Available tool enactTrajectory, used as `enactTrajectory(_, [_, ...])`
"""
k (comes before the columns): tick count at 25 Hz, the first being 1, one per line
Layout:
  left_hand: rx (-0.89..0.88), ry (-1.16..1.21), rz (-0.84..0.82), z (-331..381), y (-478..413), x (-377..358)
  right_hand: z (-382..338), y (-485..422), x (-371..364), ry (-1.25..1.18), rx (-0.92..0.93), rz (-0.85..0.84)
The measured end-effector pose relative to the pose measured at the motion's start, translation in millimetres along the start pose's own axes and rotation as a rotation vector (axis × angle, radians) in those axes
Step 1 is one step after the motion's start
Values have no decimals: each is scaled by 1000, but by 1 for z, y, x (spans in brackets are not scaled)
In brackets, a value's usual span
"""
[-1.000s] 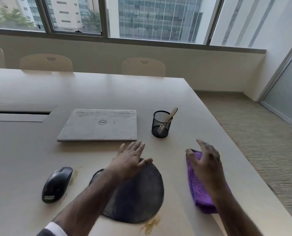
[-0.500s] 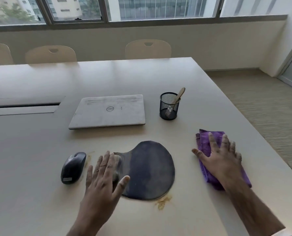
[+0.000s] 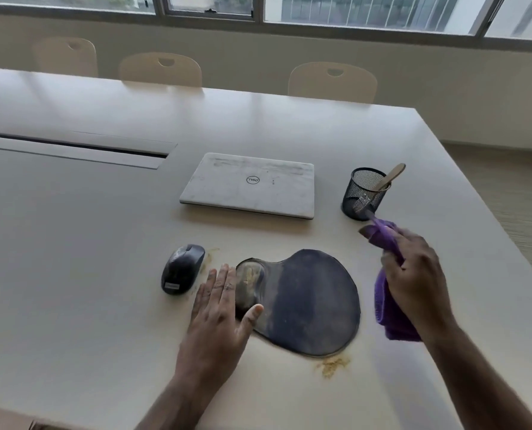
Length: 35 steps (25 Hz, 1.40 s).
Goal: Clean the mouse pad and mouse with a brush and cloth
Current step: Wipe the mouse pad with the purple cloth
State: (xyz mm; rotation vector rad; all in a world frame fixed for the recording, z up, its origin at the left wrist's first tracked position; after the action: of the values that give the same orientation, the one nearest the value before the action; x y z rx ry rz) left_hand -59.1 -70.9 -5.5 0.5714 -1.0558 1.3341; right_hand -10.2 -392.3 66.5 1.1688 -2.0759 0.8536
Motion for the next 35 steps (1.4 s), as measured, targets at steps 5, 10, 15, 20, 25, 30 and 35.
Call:
enactTrajectory(5, [41, -52, -71, 3, -4, 3, -103, 41, -77, 15, 451, -262])
enactTrajectory(10, [44, -124, -91, -1, -6, 1, -121, 69, -134, 212, 568, -629])
enactTrajectory(15, [64, -149, -137, -2, -7, 2, -112, 77, -118, 89, 657, -629])
enactTrajectory(20, [64, -161, -179, -3, -8, -2, -107, 84, -98, 220, 975, -631])
enactTrajectory(25, [82, -193, -190, -2, -7, -1, -128, 50, -125, 116, 596, -557])
enactTrajectory(30, [62, -205, -223, -2, -8, -2, -116, 104, -86, 159, 969, -613])
enactTrajectory(35, [76, -210, -234, -2, -6, -2, -118, 50, -122, 87, 637, -475])
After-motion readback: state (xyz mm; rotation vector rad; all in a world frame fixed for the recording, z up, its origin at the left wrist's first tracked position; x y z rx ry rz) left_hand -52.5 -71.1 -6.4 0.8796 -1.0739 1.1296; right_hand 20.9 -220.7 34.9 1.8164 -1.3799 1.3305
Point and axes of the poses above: each hand's wrist, its own y-axis away from the middle knuckle, its own x-axis out of the back of the hand, z = x × y, the point moved 4 cm from there along -y, towards the middle knuckle, and after that the axes turned 10 degrees about -x, right-handed, at the moved point
